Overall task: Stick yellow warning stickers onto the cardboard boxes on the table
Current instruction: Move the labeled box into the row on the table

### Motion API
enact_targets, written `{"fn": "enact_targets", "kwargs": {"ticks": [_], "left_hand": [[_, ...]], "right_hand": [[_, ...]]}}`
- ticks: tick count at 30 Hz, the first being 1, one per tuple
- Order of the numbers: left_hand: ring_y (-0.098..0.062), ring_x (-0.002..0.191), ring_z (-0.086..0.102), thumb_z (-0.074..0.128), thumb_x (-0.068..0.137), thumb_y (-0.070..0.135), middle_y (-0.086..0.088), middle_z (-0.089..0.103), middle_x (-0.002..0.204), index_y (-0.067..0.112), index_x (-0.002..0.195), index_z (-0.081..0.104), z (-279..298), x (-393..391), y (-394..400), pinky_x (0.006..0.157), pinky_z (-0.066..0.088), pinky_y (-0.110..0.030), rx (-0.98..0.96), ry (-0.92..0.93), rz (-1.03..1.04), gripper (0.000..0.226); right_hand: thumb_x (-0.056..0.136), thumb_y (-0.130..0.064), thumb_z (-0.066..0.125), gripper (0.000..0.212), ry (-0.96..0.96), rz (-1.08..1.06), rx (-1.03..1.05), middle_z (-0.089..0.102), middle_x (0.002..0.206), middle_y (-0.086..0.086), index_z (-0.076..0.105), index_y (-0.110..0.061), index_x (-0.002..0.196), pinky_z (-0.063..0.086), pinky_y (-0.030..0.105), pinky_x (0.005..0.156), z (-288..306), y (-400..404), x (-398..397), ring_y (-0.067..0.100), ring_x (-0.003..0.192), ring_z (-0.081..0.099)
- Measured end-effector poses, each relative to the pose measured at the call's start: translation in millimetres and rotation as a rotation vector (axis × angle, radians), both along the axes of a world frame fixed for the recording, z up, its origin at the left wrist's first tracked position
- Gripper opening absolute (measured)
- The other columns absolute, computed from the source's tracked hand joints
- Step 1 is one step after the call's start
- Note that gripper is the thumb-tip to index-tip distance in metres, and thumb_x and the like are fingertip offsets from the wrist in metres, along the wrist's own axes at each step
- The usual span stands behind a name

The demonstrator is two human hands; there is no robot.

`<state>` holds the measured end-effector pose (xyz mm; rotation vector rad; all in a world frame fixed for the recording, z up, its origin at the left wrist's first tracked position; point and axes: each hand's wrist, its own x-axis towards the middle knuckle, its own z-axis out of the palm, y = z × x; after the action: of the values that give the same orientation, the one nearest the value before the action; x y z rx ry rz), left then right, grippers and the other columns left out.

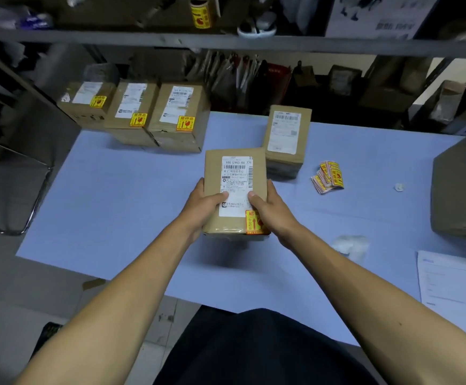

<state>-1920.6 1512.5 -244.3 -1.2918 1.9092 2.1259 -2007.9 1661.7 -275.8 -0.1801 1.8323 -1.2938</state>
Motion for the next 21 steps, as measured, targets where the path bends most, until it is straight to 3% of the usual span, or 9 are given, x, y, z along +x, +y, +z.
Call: {"fn": "enact_targets", "kwargs": {"ticks": [2,7,12,16,21], "left_hand": [[-0.013,0.099,0.071,0.063,0.092,0.008,0.003,0.07,0.12,0.022,0.131,0.052,7,-9,-23,0.079,0.058,-0.029,-0.01,0.013,-0.016,0.043],[-0.014,0.101,0.07,0.065,0.092,0.01,0.003,0.07,0.119,0.024,0.133,0.05,26,-48,-77,0.08,0.057,-0.03,0.002,0.058,-0.065,0.046],[-0.013,0.101,0.069,0.066,0.09,0.009,0.003,0.07,0.118,0.023,0.133,0.052,32,-94,-114,0.081,0.057,-0.029,-0.022,0.092,-0.092,0.048],[-0.015,0.101,0.069,0.067,0.089,0.012,0.001,0.07,0.117,0.02,0.131,0.054,18,-129,-134,0.084,0.056,-0.031,-0.041,0.08,-0.107,0.045],[-0.016,0.101,0.068,0.068,0.088,0.029,0.003,0.07,0.116,0.023,0.13,0.055,-15,-165,-150,0.091,0.056,-0.039,-0.087,-0.003,-0.095,0.044]], "right_hand": [[0.092,-0.049,0.051,0.064,0.014,-0.028,-0.015,0.059,0.137,-0.011,0.027,-0.035,0.15,0.048,0.043,0.105,9,-20,-7,0.015,0.118,0.06],[0.099,-0.036,0.052,0.047,0.064,-0.123,-0.073,0.061,0.132,-0.011,0.037,-0.034,0.144,0.048,0.041,0.104,35,-67,-34,0.011,0.117,0.06],[0.099,-0.036,0.053,0.043,0.098,-0.18,-0.051,0.063,0.126,-0.012,0.04,-0.034,0.14,0.05,0.04,0.101,47,-103,-71,0.01,0.112,0.062],[0.093,-0.041,0.055,0.047,0.107,-0.208,-0.004,0.065,0.125,-0.012,0.044,-0.035,0.138,0.049,0.043,0.102,43,-123,-102,0.012,0.112,0.063],[0.08,-0.051,0.056,0.05,0.055,-0.227,0.047,0.067,0.121,-0.013,0.049,-0.039,0.128,0.051,0.046,0.1,19,-144,-132,0.015,0.11,0.066]]}}
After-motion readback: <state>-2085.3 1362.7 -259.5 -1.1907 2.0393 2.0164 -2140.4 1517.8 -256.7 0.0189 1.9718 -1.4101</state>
